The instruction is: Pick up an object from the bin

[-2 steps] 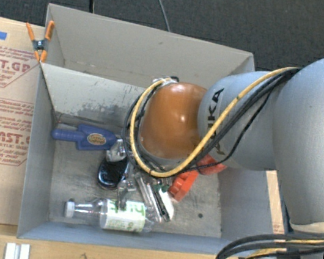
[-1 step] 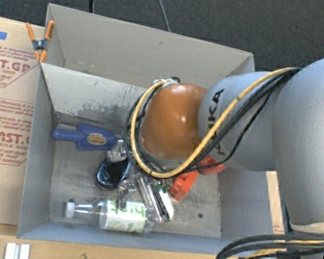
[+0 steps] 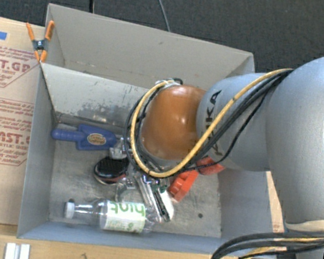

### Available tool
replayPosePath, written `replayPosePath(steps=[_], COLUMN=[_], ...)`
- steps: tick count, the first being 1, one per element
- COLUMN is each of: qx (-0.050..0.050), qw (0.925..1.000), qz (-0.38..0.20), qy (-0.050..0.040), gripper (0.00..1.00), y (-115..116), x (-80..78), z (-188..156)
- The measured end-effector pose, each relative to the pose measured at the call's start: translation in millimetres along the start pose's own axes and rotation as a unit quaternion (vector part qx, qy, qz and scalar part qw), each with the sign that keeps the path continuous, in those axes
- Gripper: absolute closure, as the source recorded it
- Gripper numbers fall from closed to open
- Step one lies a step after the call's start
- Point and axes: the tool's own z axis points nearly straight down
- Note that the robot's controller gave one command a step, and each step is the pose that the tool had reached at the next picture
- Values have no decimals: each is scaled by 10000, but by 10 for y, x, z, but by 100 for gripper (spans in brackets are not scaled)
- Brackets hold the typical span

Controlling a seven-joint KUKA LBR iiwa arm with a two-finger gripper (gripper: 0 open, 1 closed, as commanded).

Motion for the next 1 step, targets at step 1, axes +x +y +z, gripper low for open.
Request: replayPosePath(steps=[1], qx=[4], qw=[10000], qz=[17], qy=[35], gripper=[0], y=[-1], x=[39], z=[62])
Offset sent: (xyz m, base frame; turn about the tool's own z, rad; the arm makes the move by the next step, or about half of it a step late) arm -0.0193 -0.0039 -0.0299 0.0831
